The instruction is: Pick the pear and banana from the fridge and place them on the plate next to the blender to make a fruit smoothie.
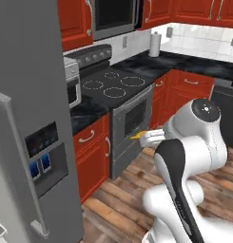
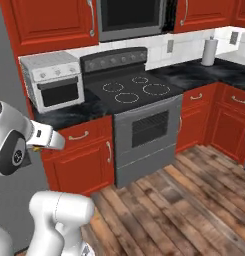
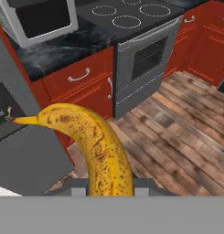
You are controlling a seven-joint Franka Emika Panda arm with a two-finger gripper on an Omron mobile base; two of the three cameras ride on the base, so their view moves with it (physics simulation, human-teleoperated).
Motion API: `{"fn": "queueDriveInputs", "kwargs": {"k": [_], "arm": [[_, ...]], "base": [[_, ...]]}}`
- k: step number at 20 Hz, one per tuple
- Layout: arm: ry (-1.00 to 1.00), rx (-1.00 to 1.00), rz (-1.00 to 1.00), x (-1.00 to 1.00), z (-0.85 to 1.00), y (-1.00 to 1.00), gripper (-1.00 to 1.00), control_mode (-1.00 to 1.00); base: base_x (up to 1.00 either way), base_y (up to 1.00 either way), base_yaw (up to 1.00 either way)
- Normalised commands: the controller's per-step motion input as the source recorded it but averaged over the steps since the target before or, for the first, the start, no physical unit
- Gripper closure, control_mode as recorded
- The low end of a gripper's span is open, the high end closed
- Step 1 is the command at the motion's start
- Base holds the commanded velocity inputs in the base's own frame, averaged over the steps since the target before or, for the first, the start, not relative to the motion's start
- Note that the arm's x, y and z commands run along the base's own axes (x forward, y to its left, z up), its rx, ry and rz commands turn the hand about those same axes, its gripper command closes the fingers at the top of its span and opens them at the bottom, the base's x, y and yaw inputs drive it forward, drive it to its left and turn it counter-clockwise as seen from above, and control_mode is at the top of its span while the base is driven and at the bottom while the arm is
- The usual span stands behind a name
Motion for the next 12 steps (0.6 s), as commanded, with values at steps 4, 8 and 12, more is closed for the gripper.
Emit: {"fn": "queueDriveInputs", "kwargs": {"k": [4, 8, 12], "arm": [[0.0, 0.0, 0.0, 0.0, 0.0, 0.0, 1.0, 1.0], [0.0, 0.0, 0.0, 0.0, 0.0, 0.0, 1.0, 1.0], [0.0, 0.0, 0.0, 0.0, 0.0, 0.0, 1.0, 1.0]], "base": [[0.0, -0.44, -0.74], [0.0, -0.25, -0.77], [0.02, -0.1, -0.78]]}}
